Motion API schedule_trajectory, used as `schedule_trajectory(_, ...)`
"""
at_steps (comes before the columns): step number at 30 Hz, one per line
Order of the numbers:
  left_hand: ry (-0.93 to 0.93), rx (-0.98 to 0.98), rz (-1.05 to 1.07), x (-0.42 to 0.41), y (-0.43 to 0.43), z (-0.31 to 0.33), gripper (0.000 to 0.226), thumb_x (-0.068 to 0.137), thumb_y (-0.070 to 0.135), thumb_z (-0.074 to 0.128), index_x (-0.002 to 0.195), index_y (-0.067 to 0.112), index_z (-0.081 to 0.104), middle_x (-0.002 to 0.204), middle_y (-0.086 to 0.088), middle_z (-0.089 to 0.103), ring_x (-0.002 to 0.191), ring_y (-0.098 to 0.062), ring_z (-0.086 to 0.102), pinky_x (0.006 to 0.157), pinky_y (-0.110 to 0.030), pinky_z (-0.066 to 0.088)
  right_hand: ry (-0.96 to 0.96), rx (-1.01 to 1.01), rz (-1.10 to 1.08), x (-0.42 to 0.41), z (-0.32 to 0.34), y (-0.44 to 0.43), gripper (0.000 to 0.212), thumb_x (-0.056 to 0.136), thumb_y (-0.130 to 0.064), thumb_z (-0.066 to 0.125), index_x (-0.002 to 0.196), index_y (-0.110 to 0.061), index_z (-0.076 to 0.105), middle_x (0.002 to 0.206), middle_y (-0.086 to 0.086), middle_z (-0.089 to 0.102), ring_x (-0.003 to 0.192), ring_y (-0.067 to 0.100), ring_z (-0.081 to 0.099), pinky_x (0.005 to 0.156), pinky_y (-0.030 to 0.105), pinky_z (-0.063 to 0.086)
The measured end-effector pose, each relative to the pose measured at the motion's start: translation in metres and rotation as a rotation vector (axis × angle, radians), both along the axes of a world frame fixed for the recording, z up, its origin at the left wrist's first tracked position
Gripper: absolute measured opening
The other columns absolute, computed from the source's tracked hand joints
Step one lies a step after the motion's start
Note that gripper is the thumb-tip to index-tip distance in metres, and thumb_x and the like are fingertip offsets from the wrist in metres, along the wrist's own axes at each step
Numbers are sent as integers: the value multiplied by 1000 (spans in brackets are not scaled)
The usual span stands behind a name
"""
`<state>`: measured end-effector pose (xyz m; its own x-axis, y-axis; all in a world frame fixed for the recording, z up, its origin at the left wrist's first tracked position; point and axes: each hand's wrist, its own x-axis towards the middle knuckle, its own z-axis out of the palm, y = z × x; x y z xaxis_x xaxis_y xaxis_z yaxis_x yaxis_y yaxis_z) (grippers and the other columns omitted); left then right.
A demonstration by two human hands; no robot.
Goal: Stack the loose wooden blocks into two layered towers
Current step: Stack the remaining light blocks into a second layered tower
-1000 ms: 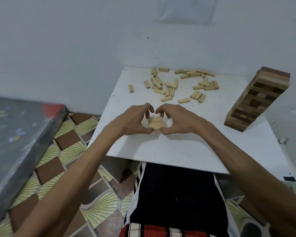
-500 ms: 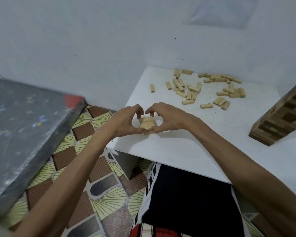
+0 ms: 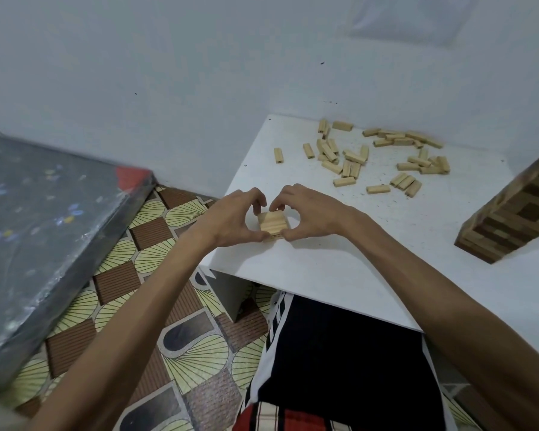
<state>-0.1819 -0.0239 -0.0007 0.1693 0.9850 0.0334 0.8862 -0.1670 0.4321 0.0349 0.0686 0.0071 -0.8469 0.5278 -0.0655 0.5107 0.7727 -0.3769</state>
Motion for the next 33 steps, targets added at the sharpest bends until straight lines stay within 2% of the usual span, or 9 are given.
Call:
schedule_trajectory(5,20,-10,0,0,1,-1,63,74,54,81,121,28,49,108,17,58,86,-5,44,71,-31,37,-25,-3,-4,-1,-1,-2,56,82,-43,75,133,-28,56,124,-11,51,108,5,39,91,38,49)
schedule_trajectory(11,-2,-15,20,1,0,-3,65,73,56,82,122,28,49,106,18,58,85,4,44,70,-31,36,-16,-26,-11,0,-1,-2,54,83,-40,76,132,-29,56,129,-11,49,115,7,42,91,34,47)
schedule_trajectory(15,2,-13,22,1,0,-3,66,72,57,81,124,29,50,107,19,58,84,-3,44,73,-33,39,-2,-73,-28,1,0,-3,54,86,-35,74,136,-23,56,128,-10,57,112,7,47,92,29,43)
schedule_trajectory(19,2,-1,27,1,-2,-3,66,73,56,80,124,28,51,107,19,58,87,-7,43,75,-35,43,1,-87,-36,0,0,-4,55,87,-35,74,138,-23,56,122,-14,56,111,9,50,86,26,39)
schedule_trajectory(27,-8,8,35,0,-2,-5,66,73,57,80,125,29,51,108,20,59,88,-8,44,76,-35,43,18,-131,-63,2,-4,-4,57,85,-35,76,138,-24,57,129,-11,60,112,9,54,91,29,46)
schedule_trajectory(33,-6,9,37,-1,-2,-7,67,72,59,79,126,30,50,109,22,58,85,-1,44,74,-33,39,51,-146,-70,3,-6,-2,56,86,-32,77,138,-22,57,122,-12,59,105,8,53,77,18,40)
